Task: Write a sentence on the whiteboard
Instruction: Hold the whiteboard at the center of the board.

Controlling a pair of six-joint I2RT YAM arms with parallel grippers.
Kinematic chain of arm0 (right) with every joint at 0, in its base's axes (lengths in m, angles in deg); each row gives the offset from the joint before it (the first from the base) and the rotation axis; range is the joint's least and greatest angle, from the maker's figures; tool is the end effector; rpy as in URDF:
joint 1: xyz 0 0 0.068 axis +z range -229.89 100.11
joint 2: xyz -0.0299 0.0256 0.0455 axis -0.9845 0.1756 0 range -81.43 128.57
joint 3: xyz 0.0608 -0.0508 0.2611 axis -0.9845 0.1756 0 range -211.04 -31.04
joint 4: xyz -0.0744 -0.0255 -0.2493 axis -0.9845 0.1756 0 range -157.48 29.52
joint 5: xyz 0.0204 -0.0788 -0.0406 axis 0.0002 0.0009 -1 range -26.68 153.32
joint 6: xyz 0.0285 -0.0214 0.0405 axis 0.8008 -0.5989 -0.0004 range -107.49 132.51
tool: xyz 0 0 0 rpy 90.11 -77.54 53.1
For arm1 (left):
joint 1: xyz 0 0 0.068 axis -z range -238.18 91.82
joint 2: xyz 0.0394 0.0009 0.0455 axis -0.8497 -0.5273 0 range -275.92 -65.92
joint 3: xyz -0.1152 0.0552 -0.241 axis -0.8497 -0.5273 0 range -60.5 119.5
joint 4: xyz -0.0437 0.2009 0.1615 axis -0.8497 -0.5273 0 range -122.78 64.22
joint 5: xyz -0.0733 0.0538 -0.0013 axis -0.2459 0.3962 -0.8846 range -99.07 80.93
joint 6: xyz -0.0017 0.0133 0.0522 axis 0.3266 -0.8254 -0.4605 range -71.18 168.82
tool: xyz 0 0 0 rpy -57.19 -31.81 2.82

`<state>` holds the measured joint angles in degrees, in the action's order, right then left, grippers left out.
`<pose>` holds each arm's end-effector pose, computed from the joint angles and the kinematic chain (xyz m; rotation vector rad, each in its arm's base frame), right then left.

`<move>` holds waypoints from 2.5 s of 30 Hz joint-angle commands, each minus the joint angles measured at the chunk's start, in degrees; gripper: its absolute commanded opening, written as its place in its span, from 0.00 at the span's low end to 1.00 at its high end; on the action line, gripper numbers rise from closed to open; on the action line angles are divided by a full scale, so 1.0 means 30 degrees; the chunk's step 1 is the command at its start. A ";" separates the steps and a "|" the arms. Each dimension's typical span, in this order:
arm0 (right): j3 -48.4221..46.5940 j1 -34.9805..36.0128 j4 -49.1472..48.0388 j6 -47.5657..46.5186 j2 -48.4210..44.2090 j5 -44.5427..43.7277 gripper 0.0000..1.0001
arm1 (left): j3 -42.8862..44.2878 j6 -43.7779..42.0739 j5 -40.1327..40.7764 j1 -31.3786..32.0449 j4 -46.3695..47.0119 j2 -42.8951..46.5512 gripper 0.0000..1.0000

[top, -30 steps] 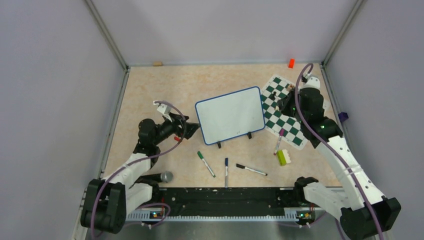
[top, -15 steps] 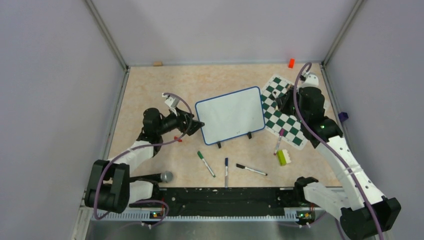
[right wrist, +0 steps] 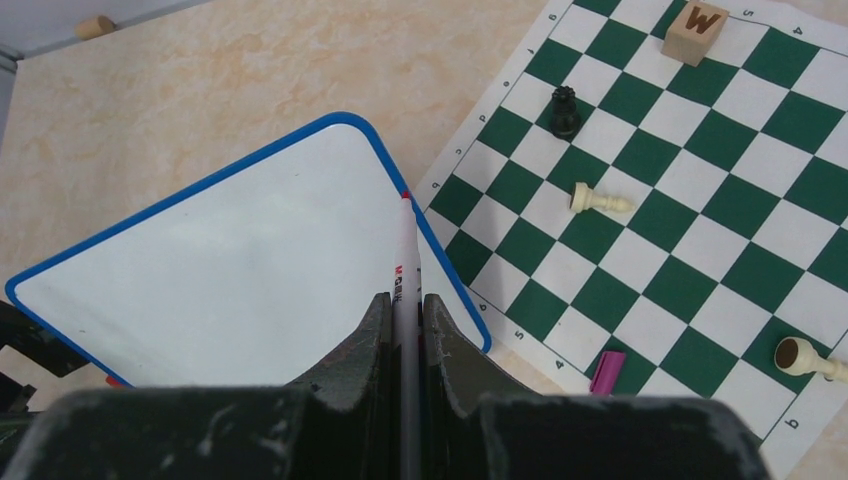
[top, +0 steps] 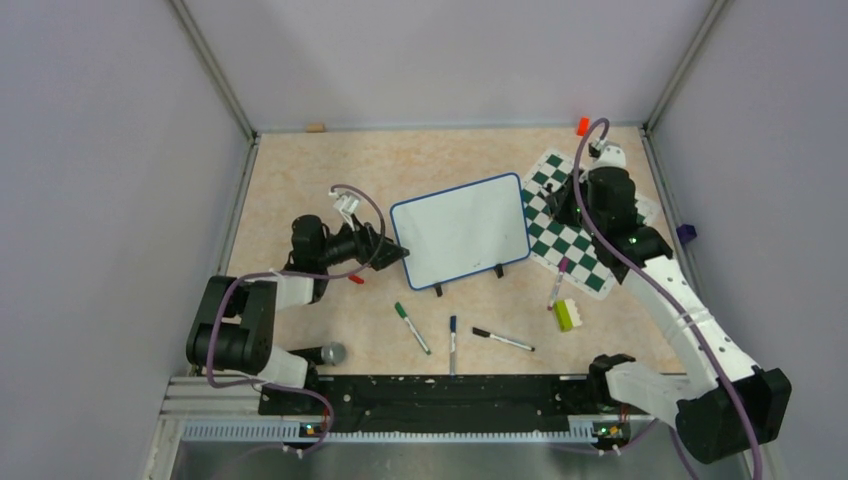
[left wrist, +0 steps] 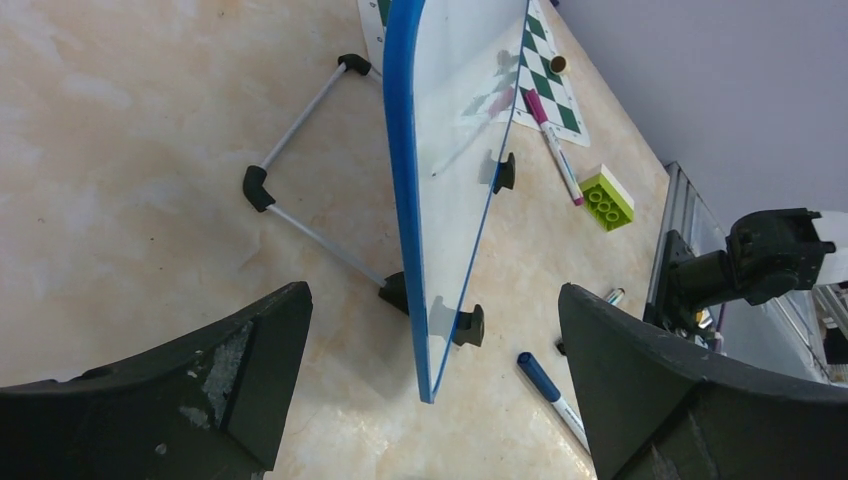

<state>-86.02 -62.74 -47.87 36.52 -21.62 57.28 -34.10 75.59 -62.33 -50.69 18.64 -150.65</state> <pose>0.2266 0.0660 0.3356 0.1887 2.0037 0.3560 0.2619 -0.0631 0.1764 0.3866 1.8534 -1.2506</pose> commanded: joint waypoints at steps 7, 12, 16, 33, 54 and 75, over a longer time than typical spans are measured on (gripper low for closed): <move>-0.1904 0.0144 -0.0314 -0.0614 0.0482 0.0404 0.00 | 0.0651 -0.0124 0.0042 -0.0064 0.0017 0.0345 0.99; -0.2397 0.0127 -0.0145 -0.0796 0.1234 0.1124 0.00 | 0.1193 -0.0346 -0.0090 -0.0063 -0.0542 -0.0210 0.98; -0.2711 0.0136 -0.0255 -0.0832 0.1680 0.1083 0.00 | 0.1653 -0.0729 -0.0054 -0.0064 -0.1198 -0.0990 0.98; -0.2829 0.0133 -0.1167 -0.0386 0.2751 0.3590 0.00 | -0.0746 0.2681 -0.1542 -0.0005 1.0906 -0.4397 0.93; -0.3227 0.1166 -0.2362 -0.0029 0.3470 0.4154 0.00 | 0.0381 0.5743 -0.2841 0.0427 1.6129 -0.8043 0.48; -0.5535 0.4122 -0.1658 -0.1336 0.5425 0.2321 0.00 | 0.1136 0.4750 -0.4353 0.0478 1.6129 -0.8780 0.00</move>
<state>-97.93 -52.73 -52.65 34.44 -6.51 66.92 -31.92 93.18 -71.68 -49.49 61.41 -176.07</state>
